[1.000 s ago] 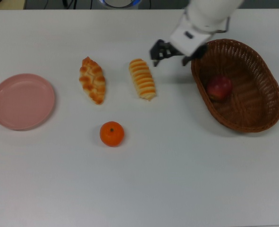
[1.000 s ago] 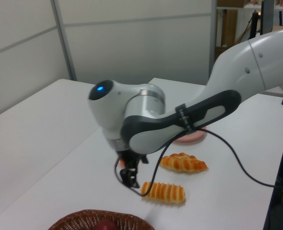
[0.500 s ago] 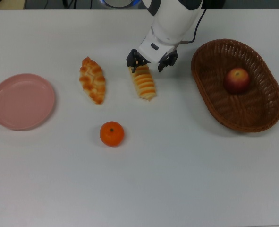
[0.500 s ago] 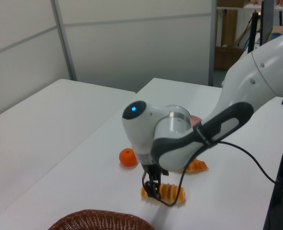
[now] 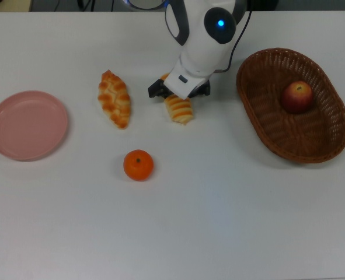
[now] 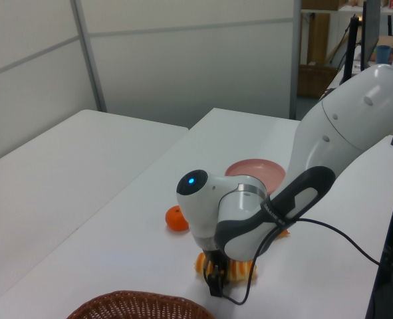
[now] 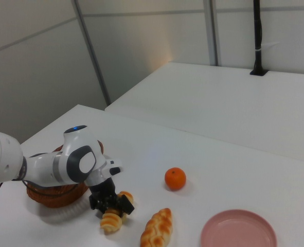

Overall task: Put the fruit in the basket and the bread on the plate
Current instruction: 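Lift the striped bread roll and carry it over the pink plate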

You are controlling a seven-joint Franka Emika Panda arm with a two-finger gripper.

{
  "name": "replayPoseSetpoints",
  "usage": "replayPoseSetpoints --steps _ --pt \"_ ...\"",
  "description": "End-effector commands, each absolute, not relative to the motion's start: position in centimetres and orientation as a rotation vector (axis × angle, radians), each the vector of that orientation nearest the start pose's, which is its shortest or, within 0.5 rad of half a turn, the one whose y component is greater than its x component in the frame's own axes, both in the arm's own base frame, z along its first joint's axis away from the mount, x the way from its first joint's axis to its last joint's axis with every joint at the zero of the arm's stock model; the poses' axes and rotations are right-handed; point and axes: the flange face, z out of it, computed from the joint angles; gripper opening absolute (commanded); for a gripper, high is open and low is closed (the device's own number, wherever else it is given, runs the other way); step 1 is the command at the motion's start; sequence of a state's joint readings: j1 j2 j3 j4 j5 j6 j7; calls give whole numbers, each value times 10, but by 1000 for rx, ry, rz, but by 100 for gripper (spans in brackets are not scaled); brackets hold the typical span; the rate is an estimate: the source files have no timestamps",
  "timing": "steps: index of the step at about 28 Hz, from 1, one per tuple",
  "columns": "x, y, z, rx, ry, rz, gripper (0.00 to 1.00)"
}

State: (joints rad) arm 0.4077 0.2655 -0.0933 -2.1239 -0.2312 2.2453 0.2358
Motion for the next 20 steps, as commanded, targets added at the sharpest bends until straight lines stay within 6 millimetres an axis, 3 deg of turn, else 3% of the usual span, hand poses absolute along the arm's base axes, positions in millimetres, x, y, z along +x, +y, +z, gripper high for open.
replayPoseSetpoints --steps 1,5,6,10,12,15,16,20 --pt "557 149 309 -3337 -316 -1 0" --pt "580 121 350 -3330 -187 -111 0" --pt "591 106 372 -3313 -110 -136 0" --pt "611 78 415 -3275 -19 -130 0" --pt "620 48 444 -3240 37 -113 0" --pt "625 11 464 -3222 120 -120 0" --pt "625 -18 470 -3226 175 -133 0" --pt "623 -74 470 -3236 286 -139 0"
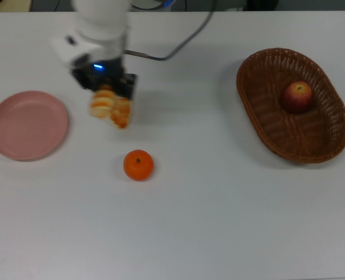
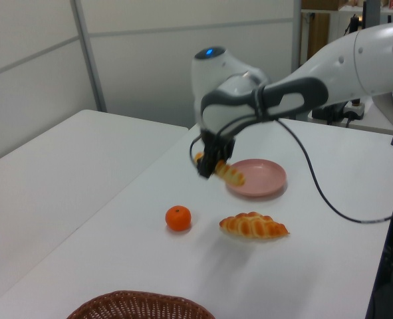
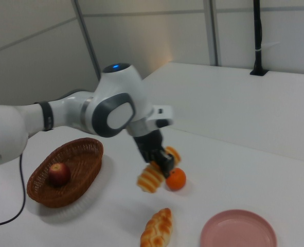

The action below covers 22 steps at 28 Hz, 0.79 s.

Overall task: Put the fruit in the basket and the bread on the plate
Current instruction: 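Lift the striped bread roll and carry it over the pink plate, then lower the striped roll onto the plate and open the gripper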

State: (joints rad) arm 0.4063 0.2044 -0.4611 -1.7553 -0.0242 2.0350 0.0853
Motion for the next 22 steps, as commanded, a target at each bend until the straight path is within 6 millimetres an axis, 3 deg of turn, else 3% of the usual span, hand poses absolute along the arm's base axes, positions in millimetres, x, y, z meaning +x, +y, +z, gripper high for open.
replayPoseSetpoints --steps 1,5,6,9,14,15,16,18,22 --pt "622 -100 460 -3241 328 -113 0" --pt "630 -139 436 -3245 406 -142 0" --pt "633 -165 417 -3250 477 -158 0" --pt "642 -198 378 -3294 534 -153 0" --pt "645 -223 346 -3329 573 -145 0" --pt "644 -228 339 -3337 577 -147 12" --pt "644 -230 339 -3342 567 -152 32" --pt "643 -232 338 -3344 548 -152 100" --pt "642 -235 354 -3347 520 -178 100"
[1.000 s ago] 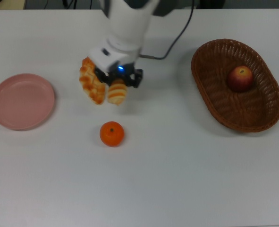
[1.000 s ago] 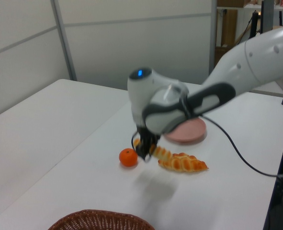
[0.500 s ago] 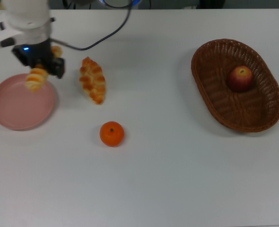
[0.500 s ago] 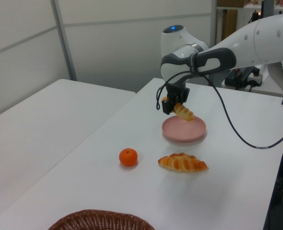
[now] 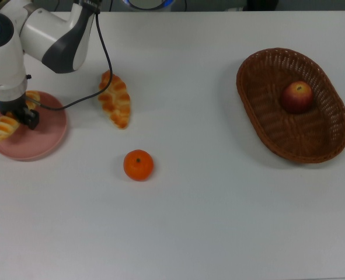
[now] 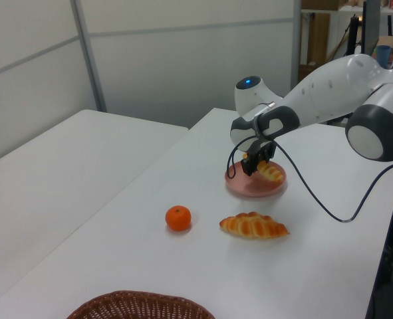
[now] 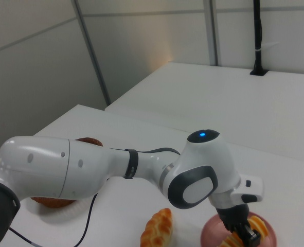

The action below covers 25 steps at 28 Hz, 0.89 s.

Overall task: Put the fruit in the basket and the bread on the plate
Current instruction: 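Lower the striped roll onto the plate and open the gripper, then move the gripper down onto the mandarin orange and close it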

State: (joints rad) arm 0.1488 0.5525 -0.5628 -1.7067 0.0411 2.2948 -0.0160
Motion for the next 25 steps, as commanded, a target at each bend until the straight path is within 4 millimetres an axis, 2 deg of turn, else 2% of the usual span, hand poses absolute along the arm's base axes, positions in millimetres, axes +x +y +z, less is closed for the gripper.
replayPoseSetpoints --steps 1,9,19,23,24,25 --pt "641 -237 361 -3346 510 -192 100" --pt "627 -232 415 -3298 444 -193 100" --pt "626 -226 402 -3310 380 -109 100" --pt "637 -192 407 -3312 308 -130 100" --pt "641 -180 408 -3312 284 -134 100" --pt "646 -159 409 -3310 239 -139 100"
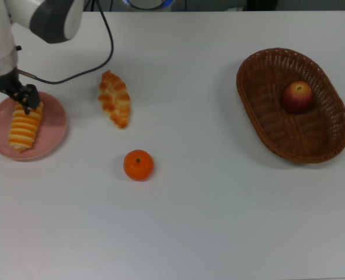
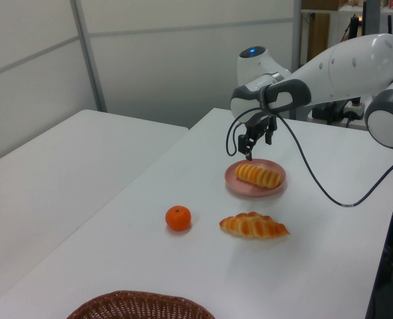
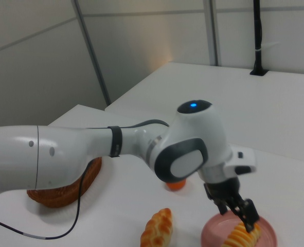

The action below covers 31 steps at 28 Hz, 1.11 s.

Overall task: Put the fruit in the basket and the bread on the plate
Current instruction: 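Move the gripper down onto the mandarin orange and close it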

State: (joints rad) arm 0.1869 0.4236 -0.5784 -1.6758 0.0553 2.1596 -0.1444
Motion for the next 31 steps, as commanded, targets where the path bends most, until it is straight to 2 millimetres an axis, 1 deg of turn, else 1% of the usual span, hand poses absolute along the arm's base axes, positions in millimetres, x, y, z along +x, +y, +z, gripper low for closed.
replayPoseSetpoints --steps 1,3,5,6,8,11,12,14,15,16,17,18,21,23,25,26,27,29,31 --pt "648 -149 408 -3307 219 -138 100" --pt "652 -129 408 -3291 217 -152 100" --pt "657 -110 408 -3257 259 -182 100" --pt "661 -92 406 -3227 264 -189 100" --pt "664 -73 406 -3210 240 -196 100" --pt "669 -49 412 -3202 205 -221 100" --pt "671 -38 408 -3200 220 -214 100" --pt "675 -32 403 -3206 233 -214 100" --pt "678 -26 404 -3209 230 -224 100" --pt "682 -19 402 -3210 220 -229 100" --pt "689 -2 397 -3205 198 -232 100" --pt "691 6 395 -3199 189 -235 100" --pt "697 20 391 -3191 172 -238 100" --pt "700 34 378 -3196 145 -225 100" --pt "703 45 372 -3190 145 -255 100" --pt "705 52 369 -3185 144 -274 100" --pt "707 62 362 -3182 137 -300 100" --pt "708 69 350 -3185 137 -296 100" --pt "709 72 344 -3187 133 -288 100"
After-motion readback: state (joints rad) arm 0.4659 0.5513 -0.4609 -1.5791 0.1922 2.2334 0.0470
